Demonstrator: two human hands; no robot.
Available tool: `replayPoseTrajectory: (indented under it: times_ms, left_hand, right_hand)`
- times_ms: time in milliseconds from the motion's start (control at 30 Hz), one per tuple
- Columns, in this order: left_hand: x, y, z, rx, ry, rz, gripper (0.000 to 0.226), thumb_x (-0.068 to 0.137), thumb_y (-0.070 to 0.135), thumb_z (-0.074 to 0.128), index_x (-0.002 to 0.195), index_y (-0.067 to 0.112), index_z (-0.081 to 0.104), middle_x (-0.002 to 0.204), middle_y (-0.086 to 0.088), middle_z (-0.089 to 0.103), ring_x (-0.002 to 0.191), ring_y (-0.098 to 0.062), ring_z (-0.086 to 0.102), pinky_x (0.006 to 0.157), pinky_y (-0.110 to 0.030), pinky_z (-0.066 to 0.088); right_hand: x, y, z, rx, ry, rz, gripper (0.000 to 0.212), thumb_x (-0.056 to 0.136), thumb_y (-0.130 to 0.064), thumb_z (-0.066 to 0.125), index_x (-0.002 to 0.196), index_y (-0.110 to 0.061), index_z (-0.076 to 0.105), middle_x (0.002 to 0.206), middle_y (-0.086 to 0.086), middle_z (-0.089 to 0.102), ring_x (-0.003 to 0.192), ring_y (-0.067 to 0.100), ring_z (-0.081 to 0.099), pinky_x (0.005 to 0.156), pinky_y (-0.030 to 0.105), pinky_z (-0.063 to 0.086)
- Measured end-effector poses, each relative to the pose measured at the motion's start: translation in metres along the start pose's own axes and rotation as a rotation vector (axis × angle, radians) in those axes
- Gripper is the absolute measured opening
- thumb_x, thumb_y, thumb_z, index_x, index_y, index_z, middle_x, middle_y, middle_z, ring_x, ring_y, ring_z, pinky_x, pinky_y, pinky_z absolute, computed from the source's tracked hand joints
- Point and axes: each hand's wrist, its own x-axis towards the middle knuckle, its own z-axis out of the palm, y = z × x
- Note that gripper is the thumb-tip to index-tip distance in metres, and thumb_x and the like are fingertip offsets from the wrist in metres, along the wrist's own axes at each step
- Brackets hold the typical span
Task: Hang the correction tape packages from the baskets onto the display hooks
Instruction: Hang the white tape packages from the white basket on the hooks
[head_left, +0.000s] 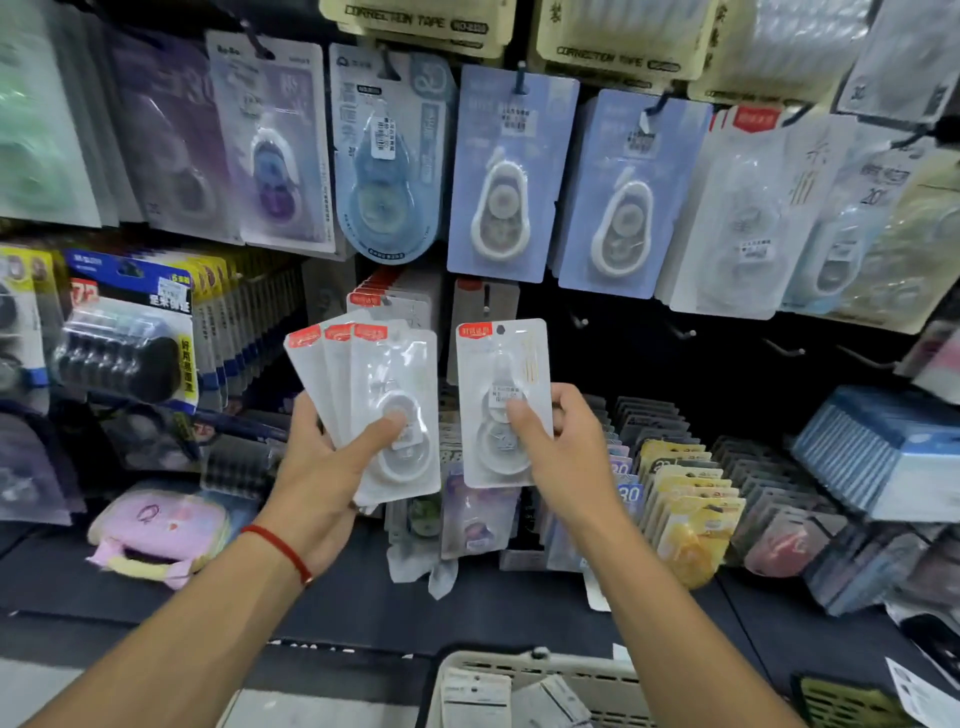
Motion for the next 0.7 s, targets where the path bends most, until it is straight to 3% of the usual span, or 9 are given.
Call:
replayPoseTrajectory:
  times_ms: [133,367,533,633,700]
  left_hand:
    - [0.000,0.005,-0.009,-0.052,0.021,-0.024,0.071,0.074,0.019,0.083,0.138,0.031,0.052,0.127,0.002,0.075,0.117,-0.023,0.073,0.095,-0.051,0.059]
    - [-0.007,0.013,-0.006,-0.008,0.044,0.066,0.075,0.065,0.030,0.088,0.133,0.032,0.055,0.125,0.002,0.075,0.115,-0.021,0.074,0.102,-0.053,0.055]
    - [-0.005,0.013,-0.005,0.005,0.068,0.089,0.071,0.074,0.021,0.086,0.136,0.031,0.054,0.125,0.004,0.075,0.115,-0.019,0.074,0.101,-0.051,0.056]
    - [0.000,0.012,-0.002,-0.008,0.081,0.080,0.066,0.078,0.017,0.084,0.136,0.029,0.054,0.125,0.003,0.075,0.115,-0.021,0.074,0.099,-0.053,0.058]
    - [0.002,0.011,0.000,-0.020,0.089,0.071,0.063,0.082,0.013,0.083,0.135,0.030,0.054,0.126,0.003,0.075,0.115,-0.021,0.073,0.098,-0.053,0.059]
  right_hand:
    - [0.019,-0.003,0.014,-0.028,0.011,-0.007,0.014,0.101,-0.041,0.067,0.110,-0.033,0.060,0.105,-0.008,0.076,0.093,0.005,0.074,0.077,0.029,0.059]
    - [0.024,0.003,0.030,0.061,0.069,0.007,0.023,0.099,-0.044,0.070,0.113,-0.026,0.066,0.097,-0.008,0.079,0.087,0.008,0.076,0.068,0.023,0.058]
    - [0.021,0.033,0.037,0.008,0.107,-0.012,0.016,0.104,-0.038,0.063,0.118,-0.032,0.064,0.106,-0.010,0.077,0.096,0.010,0.073,0.078,0.033,0.059]
    - [0.053,0.043,0.049,-0.072,0.156,0.061,0.018,0.104,-0.043,0.060,0.118,-0.032,0.063,0.097,-0.002,0.075,0.086,0.021,0.073,0.077,0.047,0.062]
    - [0.085,0.046,0.057,-0.107,0.187,0.130,0.028,0.104,-0.043,0.061,0.126,-0.026,0.064,0.100,0.001,0.074,0.093,0.028,0.074,0.085,0.053,0.062]
